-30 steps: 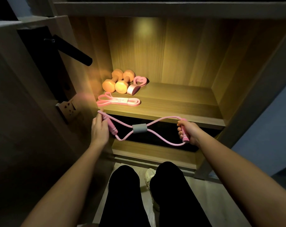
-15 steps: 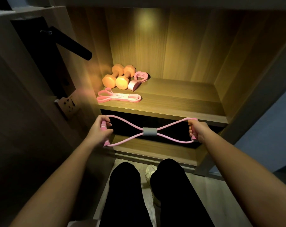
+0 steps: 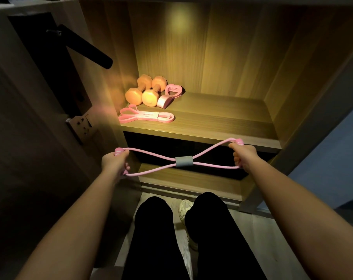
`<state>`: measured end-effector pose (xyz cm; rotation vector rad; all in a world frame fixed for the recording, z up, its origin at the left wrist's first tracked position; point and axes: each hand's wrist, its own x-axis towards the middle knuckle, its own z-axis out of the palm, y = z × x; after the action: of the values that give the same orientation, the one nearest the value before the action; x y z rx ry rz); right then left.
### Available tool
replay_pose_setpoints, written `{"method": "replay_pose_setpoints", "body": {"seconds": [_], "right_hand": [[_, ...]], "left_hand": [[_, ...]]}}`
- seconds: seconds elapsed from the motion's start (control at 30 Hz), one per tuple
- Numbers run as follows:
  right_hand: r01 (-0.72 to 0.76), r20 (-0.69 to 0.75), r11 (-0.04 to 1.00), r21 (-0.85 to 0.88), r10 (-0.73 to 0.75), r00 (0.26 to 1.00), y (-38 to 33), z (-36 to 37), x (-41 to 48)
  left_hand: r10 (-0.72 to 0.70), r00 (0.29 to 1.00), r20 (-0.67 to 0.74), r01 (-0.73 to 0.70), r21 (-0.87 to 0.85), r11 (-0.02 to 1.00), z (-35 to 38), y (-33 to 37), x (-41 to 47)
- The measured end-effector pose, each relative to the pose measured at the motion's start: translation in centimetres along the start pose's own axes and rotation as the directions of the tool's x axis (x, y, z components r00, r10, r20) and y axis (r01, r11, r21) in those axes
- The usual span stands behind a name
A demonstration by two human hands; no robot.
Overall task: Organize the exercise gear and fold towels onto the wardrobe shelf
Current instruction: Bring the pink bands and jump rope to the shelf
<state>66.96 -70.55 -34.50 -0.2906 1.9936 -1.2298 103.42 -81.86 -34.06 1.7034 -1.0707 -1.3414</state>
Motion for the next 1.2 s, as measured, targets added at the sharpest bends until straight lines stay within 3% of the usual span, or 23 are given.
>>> {"method": "replay_pose_setpoints", "body": {"seconds": [0.07,0.1,0.27,0.4,0.5,0.67,0.9,1.03,1.2], "right_hand": [[0.021,0.019,0.998,-0.059,-0.020,1.000,-0.2,-0.4,-0.2],[0.020,0.019,0.997,-0.080,-0.019,1.000,-0.3,-0.9,-0.3],[0.003,-0.035,0.993,-0.115,-0.007,0.999,-0.3,-3.6,0.2],[0.007,-0.064,0.997,-0.077,-0.012,0.998,-0.3,-3.2,0.1],[-0.021,-0.119,0.996,-0.089,0.010,0.993,-0.3,-4.2,0.4],[-0.050,0.022,0.997,-0.057,0.052,0.998,-0.3,-1.4,-0.6],[-0.041,0.186,0.999,-0.009,0.042,0.982,-1.3,0.8,-2.5],[-0.063,0.318,0.994,0.094,0.030,0.948,-1.8,2.4,-3.8],[-0.072,0.482,0.989,0.131,0.000,0.876,-2.2,4.5,-6.2]], "left_hand": [[-0.137,0.989,0.053,0.144,-0.142,0.979,-0.2,0.2,0.2],[-0.155,0.985,0.072,0.164,-0.133,0.978,-0.5,0.1,0.4],[-0.139,0.988,-0.065,0.134,-0.069,0.989,-2.7,-0.7,1.3],[-0.125,0.992,-0.019,0.124,-0.040,0.991,-1.7,-0.1,0.7],[-0.159,0.984,-0.080,0.156,-0.038,0.987,-2.6,0.0,0.8],[-0.252,0.965,0.071,0.254,-0.023,0.967,-0.8,-0.3,-0.3],[-0.161,0.969,0.188,0.162,0.010,0.987,0.7,1.6,-1.8],[-0.131,0.940,0.315,0.172,-0.108,0.979,2.3,2.7,-3.2],[-0.124,0.877,0.463,0.206,-0.129,0.970,4.8,3.3,-5.4]]}}
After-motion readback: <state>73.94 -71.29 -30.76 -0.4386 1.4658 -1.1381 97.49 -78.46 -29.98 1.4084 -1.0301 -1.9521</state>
